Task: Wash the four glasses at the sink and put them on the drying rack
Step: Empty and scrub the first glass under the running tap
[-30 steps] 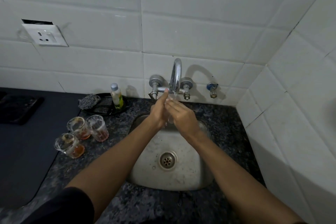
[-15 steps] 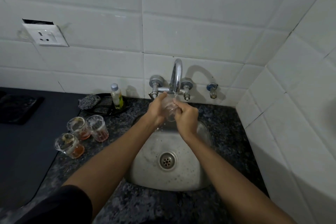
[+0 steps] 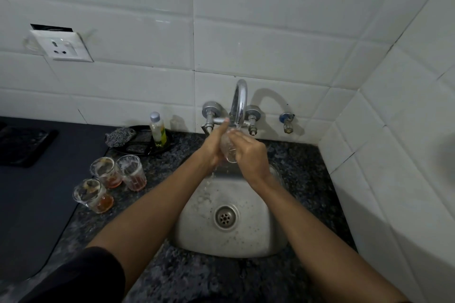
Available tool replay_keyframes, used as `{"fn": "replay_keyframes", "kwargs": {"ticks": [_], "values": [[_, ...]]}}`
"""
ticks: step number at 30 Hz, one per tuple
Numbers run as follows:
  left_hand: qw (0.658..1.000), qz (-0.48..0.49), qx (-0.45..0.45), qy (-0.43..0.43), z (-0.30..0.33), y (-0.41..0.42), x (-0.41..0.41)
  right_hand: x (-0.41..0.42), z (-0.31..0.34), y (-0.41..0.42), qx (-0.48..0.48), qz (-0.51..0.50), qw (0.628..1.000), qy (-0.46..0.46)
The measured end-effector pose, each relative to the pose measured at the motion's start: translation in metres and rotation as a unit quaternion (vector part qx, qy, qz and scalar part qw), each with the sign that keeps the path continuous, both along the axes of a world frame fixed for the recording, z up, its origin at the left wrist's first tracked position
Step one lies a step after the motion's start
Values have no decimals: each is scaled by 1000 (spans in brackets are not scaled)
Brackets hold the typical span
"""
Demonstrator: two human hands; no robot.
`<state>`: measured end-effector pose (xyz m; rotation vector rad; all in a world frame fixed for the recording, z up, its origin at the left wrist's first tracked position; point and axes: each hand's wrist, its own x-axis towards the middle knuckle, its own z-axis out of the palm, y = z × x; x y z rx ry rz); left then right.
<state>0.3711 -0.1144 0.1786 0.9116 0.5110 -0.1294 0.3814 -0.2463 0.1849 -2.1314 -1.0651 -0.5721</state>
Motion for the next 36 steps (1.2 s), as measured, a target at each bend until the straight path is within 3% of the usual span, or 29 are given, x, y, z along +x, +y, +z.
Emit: {"fn": "replay_keyframes", "kwargs": {"ticks": [2, 6, 10, 12, 15, 18, 20, 23, 25, 29, 34, 36], "values": [[999, 16, 28, 8, 4, 4, 1, 3, -6, -4, -1, 11, 1000, -2], [998, 61, 28, -20, -4, 7, 0, -7, 0, 4, 109, -95, 974, 176], [999, 13, 3, -39, -3, 1, -4, 2, 7, 0, 28, -31, 997, 67], [999, -12, 39, -16, 3, 1, -2, 6, 2, -5, -21, 1, 1000, 3], [997, 25, 68, 2, 0, 9, 3, -1, -2, -3, 33, -40, 997, 60], [998, 27, 35, -49, 6, 4, -6, -2, 7, 3, 85, -88, 981, 148], [998, -4, -1, -58, 5, 3, -6, -2, 10, 2, 25, -43, 997, 63], [999, -31, 28, -34, 14, 3, -4, 0, 4, -2, -55, 36, 995, -74], [999, 5, 50, -10, 11, 9, 1, -3, 0, -2, -32, 19, 997, -61], [997, 50, 47, -28, 6, 11, 1, -12, 5, 5, 97, -87, 984, 118], [998, -30, 56, 3, 10, 8, 2, -5, 1, -4, -44, 28, 997, -65], [996, 7, 86, 23, 9, 10, 4, -5, -2, -4, -27, 5, 999, -39]]}}
